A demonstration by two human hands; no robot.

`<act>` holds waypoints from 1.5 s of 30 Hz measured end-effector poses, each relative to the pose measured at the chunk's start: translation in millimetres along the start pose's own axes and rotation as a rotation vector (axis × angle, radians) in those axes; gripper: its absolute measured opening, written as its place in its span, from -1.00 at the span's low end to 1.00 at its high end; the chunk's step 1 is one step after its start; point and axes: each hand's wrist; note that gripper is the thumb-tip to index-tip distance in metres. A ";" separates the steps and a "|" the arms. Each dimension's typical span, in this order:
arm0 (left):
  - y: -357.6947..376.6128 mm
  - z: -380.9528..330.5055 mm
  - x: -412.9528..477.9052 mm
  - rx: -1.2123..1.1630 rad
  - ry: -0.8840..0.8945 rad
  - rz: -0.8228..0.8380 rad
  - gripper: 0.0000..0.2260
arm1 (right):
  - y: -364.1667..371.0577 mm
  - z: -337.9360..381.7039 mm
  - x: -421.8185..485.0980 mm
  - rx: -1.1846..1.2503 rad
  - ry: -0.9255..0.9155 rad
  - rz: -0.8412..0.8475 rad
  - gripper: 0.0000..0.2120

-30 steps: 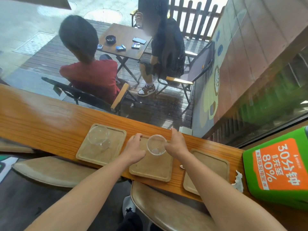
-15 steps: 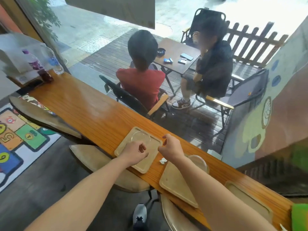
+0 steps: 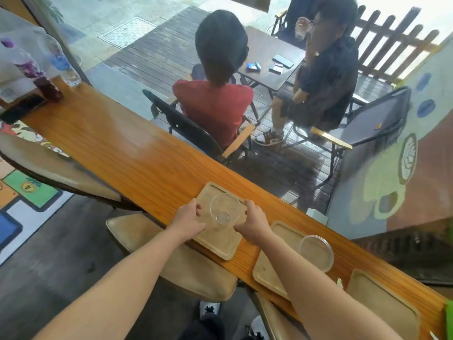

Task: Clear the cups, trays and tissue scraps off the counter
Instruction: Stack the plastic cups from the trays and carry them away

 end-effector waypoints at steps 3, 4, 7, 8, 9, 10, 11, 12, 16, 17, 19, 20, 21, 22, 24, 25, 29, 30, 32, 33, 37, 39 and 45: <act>9.5 -6.0 9.6 -0.040 0.012 0.022 -0.38 | 5.3 -1.3 4.8 0.014 0.027 0.000 -0.06; 12.9 -9.0 11.7 -0.042 0.030 0.025 -0.32 | 6.7 -1.1 6.1 0.029 0.031 0.008 -0.03; 21.3 -16.7 15.4 -0.046 0.073 -0.005 -0.26 | 10.1 1.1 5.8 0.071 0.008 0.027 -0.07; 24.0 -18.4 15.8 -0.056 0.083 -0.018 -0.30 | 11.5 2.0 3.8 0.086 -0.011 0.025 -0.12; 26.6 -20.6 15.6 -0.064 0.091 -0.026 -0.35 | 12.4 2.8 1.3 0.100 -0.030 0.017 -0.17; 28.8 -23.3 14.9 -0.070 0.096 -0.029 -0.38 | 12.2 3.1 -1.3 0.113 -0.045 0.003 -0.22; 30.5 -26.4 14.2 -0.077 0.100 -0.026 -0.38 | 10.3 3.2 -4.0 0.126 -0.054 -0.009 -0.25; 31.9 -29.7 13.4 -0.085 0.109 -0.021 -0.37 | 7.0 3.0 -6.8 0.143 -0.050 -0.017 -0.28; 31.9 -53.8 9.9 -0.090 0.193 -0.006 -0.34 | -20.3 -2.8 -21.2 0.188 -0.003 -0.033 -0.29; 31.3 -63.5 8.3 -0.092 0.221 0.002 -0.34 | -30.2 -5.3 -26.8 0.199 0.001 -0.050 -0.29; 29.8 -87.1 3.9 -0.095 0.284 0.024 -0.35 | -53.1 -12.1 -39.3 0.231 -0.008 -0.095 -0.31; 29.0 -100.2 1.4 -0.103 0.315 0.034 -0.34 | -65.8 -16.6 -45.8 0.259 -0.011 -0.111 -0.34; 28.0 -113.7 -1.4 -0.112 0.347 0.039 -0.34 | -78.8 -21.8 -52.7 0.300 -0.012 -0.123 -0.39; 26.8 -127.4 -4.6 -0.116 0.383 0.036 -0.33 | -92.0 -27.5 -60.1 0.343 -0.015 -0.137 -0.44; 25.1 -154.7 -10.6 -0.100 0.461 0.029 -0.34 | -118.2 -38.3 -75.7 0.397 -0.028 -0.181 -0.51; 25.4 -167.3 -13.5 -0.098 0.498 0.034 -0.36 | -129.4 -44.5 -83.1 0.420 -0.038 -0.200 -0.53; 37.2 -207.6 -25.9 -0.109 0.591 0.080 -0.45 | -162.1 -73.2 -108.6 0.500 -0.055 -0.249 -0.52; 42.2 -214.5 -29.4 -0.104 0.608 0.090 -0.44 | -167.0 -81.5 -114.2 0.512 -0.054 -0.256 -0.50; 53.4 -224.3 -37.7 -0.100 0.635 0.109 -0.40 | -172.0 -97.5 -124.5 0.524 -0.049 -0.261 -0.47; 59.8 -227.3 -41.6 -0.103 0.646 0.121 -0.38 | -172.7 -104.8 -128.7 0.525 -0.041 -0.262 -0.45; 85.6 -228.1 -48.2 -0.092 0.673 0.168 -0.45 | -168.6 -129.0 -137.8 0.524 0.007 -0.261 -0.46; 96.9 -225.9 -49.2 -0.059 0.685 0.169 -0.45 | -164.0 -139.6 -138.0 0.528 0.031 -0.259 -0.47; 124.6 -210.3 -50.4 0.024 0.629 0.192 -0.38 | -143.5 -157.2 -130.9 0.460 0.101 -0.228 -0.40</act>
Point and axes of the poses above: each hand's wrist, its own x-axis towards the middle knuckle, its own y-axis out of the palm, z = x × y, and after that the axes turned 8 degrees about y, right-handed
